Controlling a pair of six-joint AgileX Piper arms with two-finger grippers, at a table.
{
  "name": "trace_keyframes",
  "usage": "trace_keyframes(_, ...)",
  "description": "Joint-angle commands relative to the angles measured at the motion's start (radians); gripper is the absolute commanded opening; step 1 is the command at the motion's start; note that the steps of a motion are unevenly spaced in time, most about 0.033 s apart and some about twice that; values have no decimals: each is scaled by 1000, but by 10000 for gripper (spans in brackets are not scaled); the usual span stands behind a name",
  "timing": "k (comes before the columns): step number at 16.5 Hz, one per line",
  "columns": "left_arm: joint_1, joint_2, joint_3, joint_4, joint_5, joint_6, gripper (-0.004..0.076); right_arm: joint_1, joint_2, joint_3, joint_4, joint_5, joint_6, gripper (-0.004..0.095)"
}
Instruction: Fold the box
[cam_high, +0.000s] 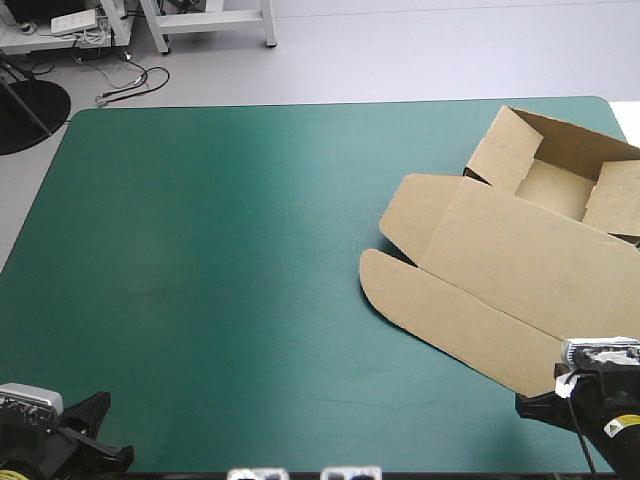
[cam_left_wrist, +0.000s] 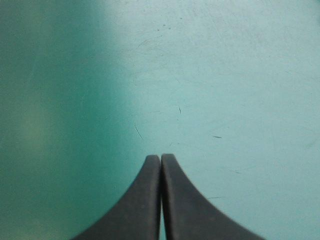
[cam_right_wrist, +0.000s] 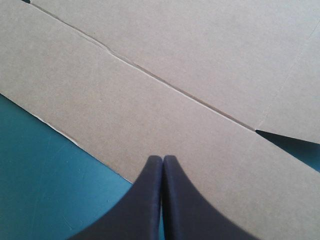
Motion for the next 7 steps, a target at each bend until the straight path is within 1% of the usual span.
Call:
trace_keyframes(1, -7, 17, -21, 9, -58, -10, -9, 0, 7, -23, 1, -54, -9, -19)
trace_keyframes(7, -7, 17, -21, 15, -58, -10, -9, 0, 7, -23, 1, -54, -9, -19)
